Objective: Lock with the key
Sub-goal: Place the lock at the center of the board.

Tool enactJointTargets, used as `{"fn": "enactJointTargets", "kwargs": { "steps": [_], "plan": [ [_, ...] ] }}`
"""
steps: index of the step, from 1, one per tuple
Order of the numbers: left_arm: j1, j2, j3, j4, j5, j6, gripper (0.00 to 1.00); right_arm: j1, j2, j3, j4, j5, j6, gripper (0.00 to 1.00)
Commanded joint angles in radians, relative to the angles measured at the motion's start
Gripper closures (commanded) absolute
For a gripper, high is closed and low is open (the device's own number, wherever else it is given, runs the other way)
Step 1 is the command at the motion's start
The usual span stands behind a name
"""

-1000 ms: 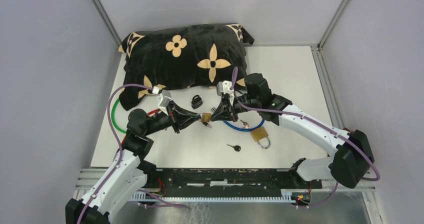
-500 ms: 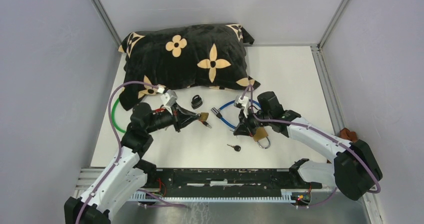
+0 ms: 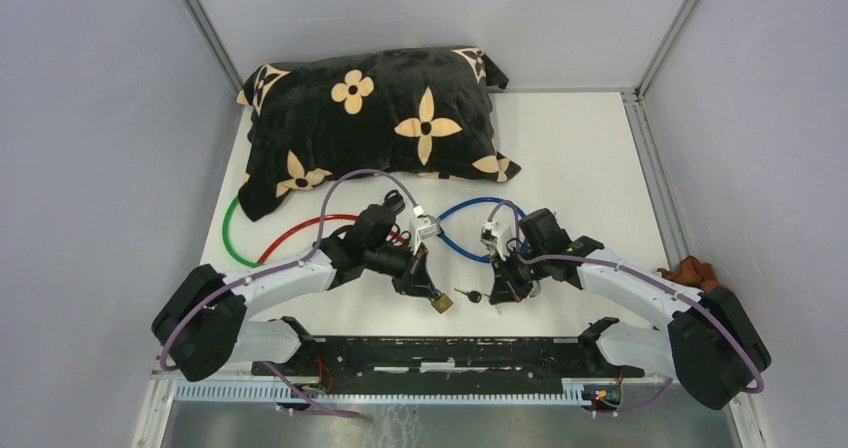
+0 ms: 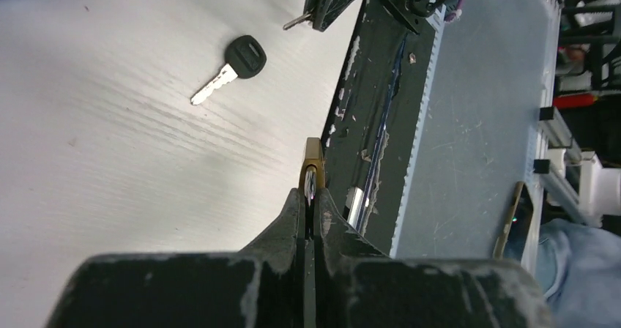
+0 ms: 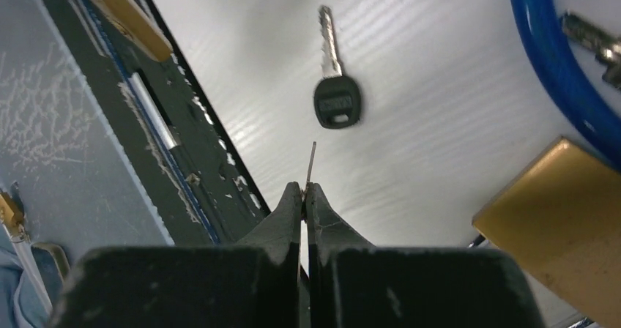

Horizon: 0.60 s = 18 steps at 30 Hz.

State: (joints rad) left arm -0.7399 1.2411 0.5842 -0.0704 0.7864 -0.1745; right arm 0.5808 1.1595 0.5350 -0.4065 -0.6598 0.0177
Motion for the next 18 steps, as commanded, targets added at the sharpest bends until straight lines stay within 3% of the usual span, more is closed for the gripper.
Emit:
{"fn": "enactJointTargets", "kwargs": {
  "steps": [1, 3, 5, 11, 16, 18],
  "plan": [
    [-0.034, 0.051, -0.068, 0.228, -0.051, -0.276, 0.98, 0.000, -0.009, -0.036, -0.033, 0.145, 0.048, 1.00],
    [-0.044, 0.065, -0.104, 0.235, -0.106, -0.285, 0.97, -0.002, -0.005, -0.036, -0.041, 0.214, 0.048, 0.99],
    [-0.049, 0.077, -0.127, 0.233, -0.198, -0.299, 0.89, -0.003, -0.001, -0.029, -0.050, 0.281, 0.045, 0.94],
    [-0.051, 0.071, -0.126, 0.230, -0.340, -0.301, 0.40, -0.002, 0.018, 0.031, -0.104, 0.481, 0.040, 0.61],
    [-0.044, -0.038, -0.074, 0.213, -0.439, -0.220, 0.23, 0.004, -0.007, 0.116, -0.077, 0.507, 0.024, 0.56],
    [-0.001, -0.090, -0.044, 0.222, -0.420, -0.196, 0.03, 0.021, -0.004, 0.163, -0.036, 0.503, 0.019, 0.52]
  ]
}}
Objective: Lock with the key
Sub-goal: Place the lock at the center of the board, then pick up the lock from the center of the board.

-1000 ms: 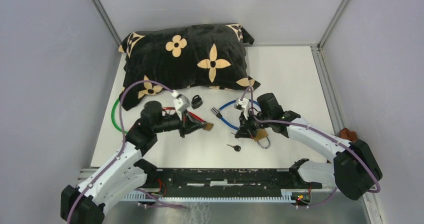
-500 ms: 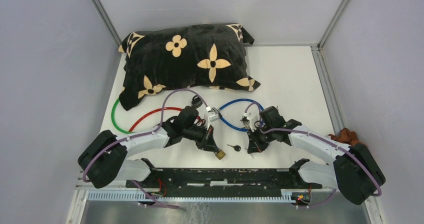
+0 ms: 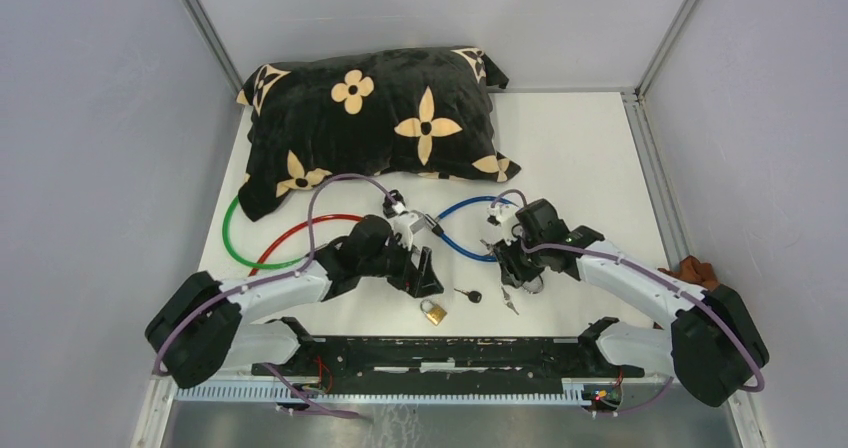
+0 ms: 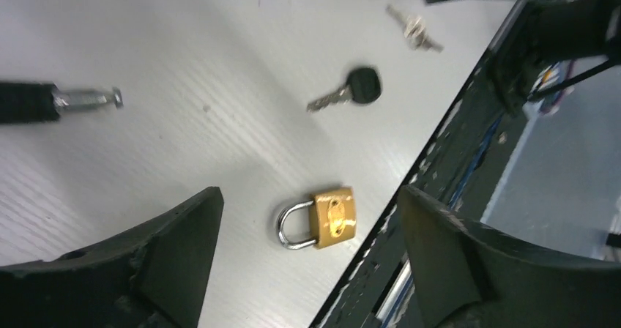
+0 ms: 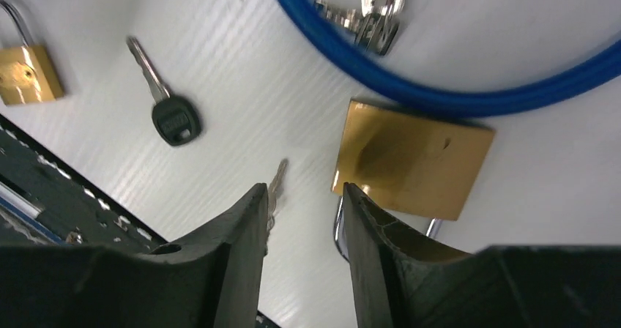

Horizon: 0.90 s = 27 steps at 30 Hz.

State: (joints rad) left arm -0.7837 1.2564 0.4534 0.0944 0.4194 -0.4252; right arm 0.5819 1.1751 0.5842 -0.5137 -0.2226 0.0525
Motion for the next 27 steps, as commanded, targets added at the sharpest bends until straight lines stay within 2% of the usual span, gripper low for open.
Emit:
{"fn": "enactJointTargets", "kwargs": {
  "steps": [1, 4, 9, 12, 15, 19, 24, 27],
  "plan": [
    [0.084, -0.129, 0.102, 0.056, -0.035, 0.045, 0.01, 0.036, -0.007, 0.144, 0.097, 0.065, -0.018, 0.50],
    [0.261, -0.200, 0.131, 0.026, -0.038, -0.014, 0.00, 0.107, 0.086, 0.241, 0.172, 0.103, -0.018, 0.47],
    [0.508, -0.408, 0.138, -0.035, -0.143, -0.039, 0.00, 0.287, 0.375, 0.509, 0.252, 0.151, -0.042, 0.42],
    [0.694, -0.555, 0.122, -0.057, -0.176, -0.129, 0.00, 0.349, 0.589, 0.736, 0.205, 0.138, -0.044, 0.38],
    [0.809, -0.652, 0.123, -0.104, -0.213, -0.136, 0.00, 0.363, 0.770, 0.897, 0.148, 0.112, -0.077, 0.34],
    [0.864, -0.706, 0.140, -0.178, -0.246, -0.113, 0.00, 0.379, 0.931, 1.038, 0.065, 0.154, -0.106, 0.32],
    [0.864, -0.698, 0.157, -0.214, -0.272, -0.084, 0.00, 0.380, 0.996, 1.057, 0.032, 0.216, -0.108, 0.33],
    [0.865, -0.678, 0.170, -0.220, -0.268, -0.060, 0.00, 0.380, 1.025, 1.066, 0.002, 0.216, -0.117, 0.45]
  ]
}}
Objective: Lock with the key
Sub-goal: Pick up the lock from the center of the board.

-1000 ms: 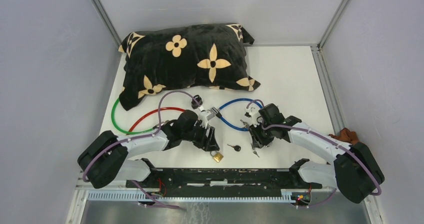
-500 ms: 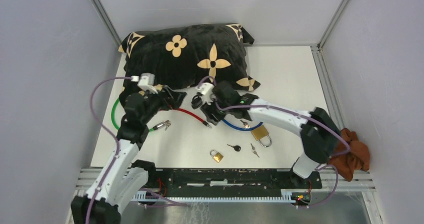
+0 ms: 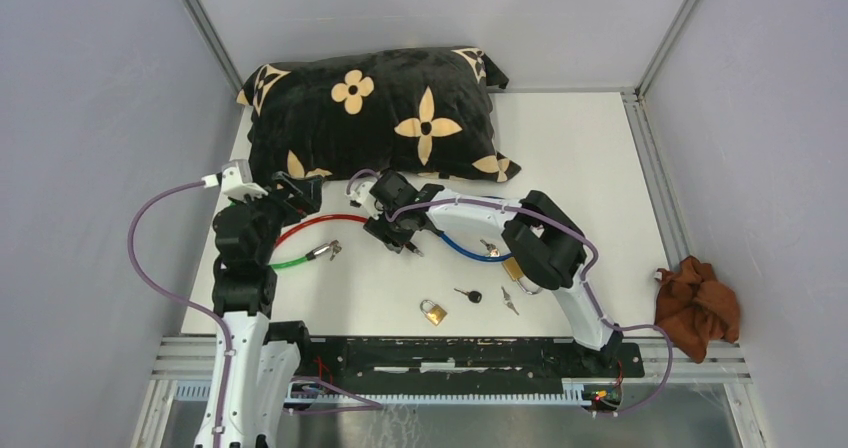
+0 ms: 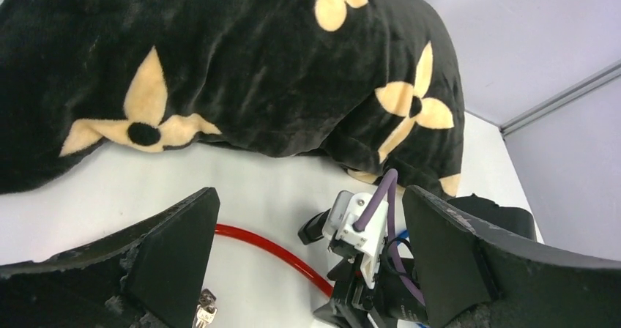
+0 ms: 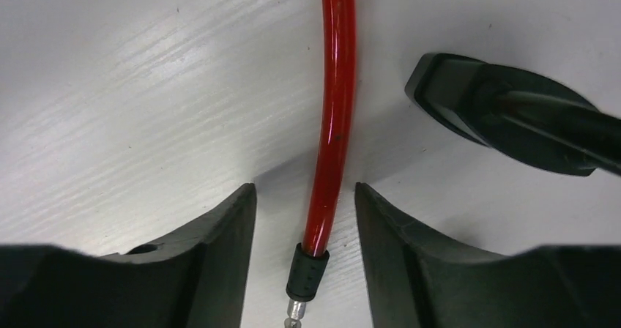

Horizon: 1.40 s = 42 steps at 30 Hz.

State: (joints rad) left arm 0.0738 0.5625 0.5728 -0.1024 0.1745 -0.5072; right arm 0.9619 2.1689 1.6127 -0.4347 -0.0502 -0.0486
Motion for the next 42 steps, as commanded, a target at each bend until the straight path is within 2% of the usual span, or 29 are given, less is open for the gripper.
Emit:
{"fn": "enactJointTargets", "kwargs": {
  "steps": [1, 3, 5, 6, 7, 8, 10, 12, 14, 16, 19, 21, 24, 29, 33, 37, 38, 40, 41, 42],
  "plan": [
    [0.007, 0.024, 0.054, -0.026, -0.018, 0.028, 0.00, 0.000, 0.044, 0.047, -0.093, 0.034, -0.021, 0.58],
    [0.007, 0.049, 0.065, -0.031, 0.004, 0.052, 0.00, 0.001, 0.052, 0.052, -0.124, 0.000, -0.037, 0.82],
    [0.007, 0.093, 0.094, -0.055, 0.056, 0.116, 0.00, 0.001, 0.020, 0.022, -0.118, -0.028, -0.055, 0.98],
    [0.007, 0.121, 0.116, -0.075, 0.099, 0.180, 0.00, 0.001, -0.006, -0.002, -0.105, -0.049, -0.068, 1.00],
    [0.007, 0.160, 0.138, -0.101, 0.192, 0.262, 0.00, 0.001, -0.045, -0.025, -0.080, -0.075, -0.077, 1.00],
    [0.007, 0.207, 0.171, -0.147, 0.269, 0.427, 0.00, 0.001, -0.091, -0.059, -0.044, -0.104, -0.089, 1.00],
    [0.007, 0.315, 0.248, -0.341, 0.380, 0.680, 0.00, 0.001, -0.184, -0.130, 0.041, -0.134, -0.098, 1.00],
    [0.006, 0.412, 0.318, -0.530, 0.451, 0.984, 0.00, 0.001, -0.275, -0.212, 0.133, -0.150, -0.111, 1.00],
    [0.004, 0.491, 0.353, -0.664, 0.441, 1.248, 0.00, 0.001, -0.366, -0.307, 0.231, -0.154, -0.118, 1.00],
    [-0.008, 0.567, 0.360, -0.700, 0.379, 1.375, 0.00, 0.002, -0.441, -0.388, 0.304, -0.139, -0.122, 1.00],
    [-0.043, 0.664, 0.339, -0.751, 0.374, 1.555, 0.00, 0.002, -0.523, -0.480, 0.379, -0.130, -0.129, 1.00],
    [-0.109, 0.692, 0.297, -0.769, 0.353, 1.665, 0.00, 0.001, -0.556, -0.511, 0.397, -0.131, -0.129, 1.00],
    [-0.181, 0.717, 0.240, -0.753, 0.331, 1.753, 0.00, 0.001, -0.594, -0.539, 0.400, -0.119, -0.132, 1.00],
    [-0.195, 0.723, 0.152, -0.400, 0.240, 1.562, 0.00, 0.001, -0.633, -0.571, 0.387, -0.133, -0.138, 1.00],
    [-0.196, 0.716, 0.093, -0.267, 0.235, 1.581, 0.10, 0.001, -0.650, -0.591, 0.363, -0.160, -0.149, 1.00],
    [-0.197, 0.721, 0.019, -0.151, 0.202, 1.608, 0.11, 0.001, -0.677, -0.620, 0.368, -0.171, -0.146, 1.00],
    [-0.197, 0.726, 0.008, -0.133, 0.197, 1.616, 0.15, 0.001, -0.688, -0.627, 0.370, -0.172, -0.145, 1.00],
    [-0.197, 0.728, -0.005, -0.126, 0.199, 1.650, 0.30, 0.002, -0.705, -0.637, 0.371, -0.174, -0.143, 1.00],
    [-0.198, 0.725, -0.009, -0.127, 0.200, 1.663, 0.46, 0.001, -0.712, -0.642, 0.371, -0.177, -0.144, 1.00],
    [-0.197, 0.719, -0.008, -0.130, 0.204, 1.664, 0.68, 0.001, -0.717, -0.647, 0.375, -0.179, -0.146, 1.00]
  ]
}}
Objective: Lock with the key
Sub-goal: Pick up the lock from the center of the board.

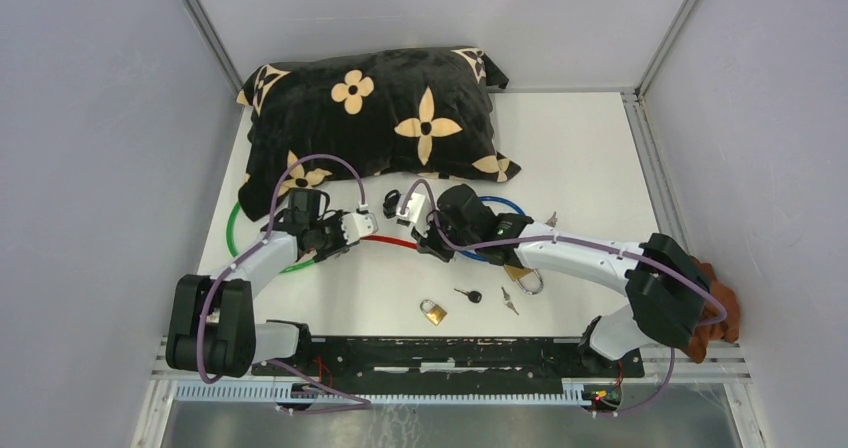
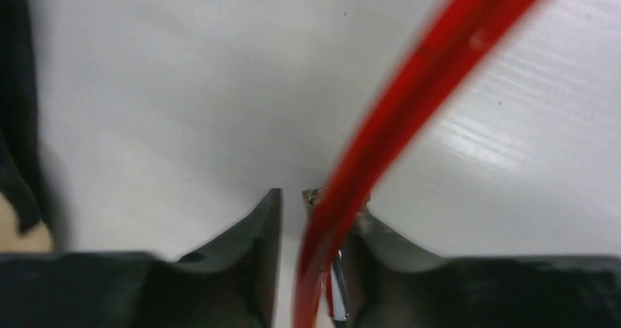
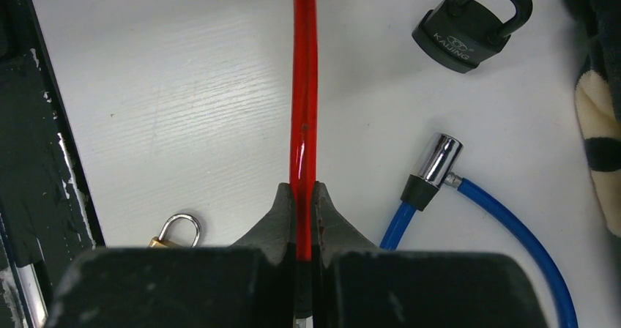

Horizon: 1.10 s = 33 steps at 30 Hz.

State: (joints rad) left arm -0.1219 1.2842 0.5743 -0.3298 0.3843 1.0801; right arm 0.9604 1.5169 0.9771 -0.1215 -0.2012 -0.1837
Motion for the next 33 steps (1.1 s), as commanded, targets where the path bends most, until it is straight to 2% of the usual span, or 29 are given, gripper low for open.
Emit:
{"fn": "enactJointTargets", "kwargs": {
  "steps": [1, 2, 3, 4, 7, 9, 11, 14, 16, 18, 20, 21, 22, 24, 25, 26, 28, 29, 32, 33],
  "plan": [
    [-0.005, -0.015, -0.004, 0.092, 0.002, 0.071, 0.86, 0.002, -0.067, -0.017, 0.062, -0.026, -0.012, 1.00],
    [-0.005, -0.031, 0.009, 0.075, 0.008, 0.067, 0.96, 0.000, -0.061, -0.016, 0.055, -0.027, -0.013, 0.98],
    [-0.009, -0.049, 0.026, 0.045, 0.020, 0.066, 0.98, -0.007, -0.049, -0.006, 0.037, -0.040, -0.013, 0.85],
    [-0.019, -0.067, 0.049, -0.003, 0.036, 0.076, 0.98, -0.015, -0.025, 0.018, 0.005, -0.064, -0.009, 0.65],
    [-0.062, -0.103, 0.115, -0.137, 0.018, 0.116, 0.98, -0.037, 0.052, 0.114, -0.060, -0.118, 0.021, 0.23],
    [-0.090, -0.110, 0.135, -0.181, -0.041, 0.116, 0.98, -0.042, 0.093, 0.173, -0.080, -0.152, 0.038, 0.14],
    [-0.107, -0.117, 0.148, -0.206, -0.101, 0.122, 0.98, -0.053, 0.133, 0.226, -0.100, -0.184, 0.055, 0.13],
    [-0.125, -0.153, 0.159, -0.212, -0.145, 0.105, 0.98, -0.071, 0.199, 0.279, -0.127, -0.186, 0.081, 0.14],
    [-0.136, -0.190, 0.159, -0.212, -0.136, 0.090, 0.98, -0.086, 0.228, 0.290, -0.136, -0.195, 0.113, 0.19],
    [-0.148, -0.237, 0.139, -0.211, -0.118, 0.110, 0.98, -0.107, 0.231, 0.272, -0.115, -0.224, 0.155, 0.32],
    [-0.163, -0.278, 0.112, -0.194, -0.111, 0.103, 0.98, -0.116, 0.219, 0.249, -0.093, -0.247, 0.169, 0.48],
    [-0.170, -0.288, 0.106, -0.187, -0.111, 0.081, 0.98, -0.117, 0.213, 0.242, -0.095, -0.257, 0.162, 0.52],
    [-0.177, -0.292, 0.110, -0.185, -0.109, 0.057, 0.98, -0.117, 0.210, 0.238, -0.102, -0.271, 0.153, 0.52],
    [-0.187, -0.285, 0.132, -0.184, -0.105, 0.000, 0.98, -0.117, 0.210, 0.237, -0.124, -0.292, 0.139, 0.45],
    [-0.189, -0.280, 0.146, -0.184, -0.103, -0.018, 0.98, -0.117, 0.212, 0.235, -0.132, -0.293, 0.136, 0.44],
    [-0.190, -0.281, 0.154, -0.181, -0.101, -0.034, 0.98, -0.117, 0.210, 0.233, -0.138, -0.285, 0.135, 0.48],
    [-0.191, -0.295, 0.160, -0.175, -0.095, -0.053, 0.98, -0.117, 0.206, 0.230, -0.145, -0.268, 0.128, 0.60],
    [-0.191, -0.305, 0.162, -0.178, -0.083, -0.064, 0.98, -0.117, 0.203, 0.232, -0.148, -0.257, 0.126, 0.73],
    [-0.193, -0.332, 0.184, -0.199, -0.042, -0.117, 0.98, -0.117, 0.191, 0.243, -0.161, -0.240, 0.108, 0.98],
    [-0.192, -0.339, 0.197, -0.200, -0.026, -0.157, 0.98, -0.117, 0.183, 0.249, -0.166, -0.229, 0.099, 1.00]
  ]
}}
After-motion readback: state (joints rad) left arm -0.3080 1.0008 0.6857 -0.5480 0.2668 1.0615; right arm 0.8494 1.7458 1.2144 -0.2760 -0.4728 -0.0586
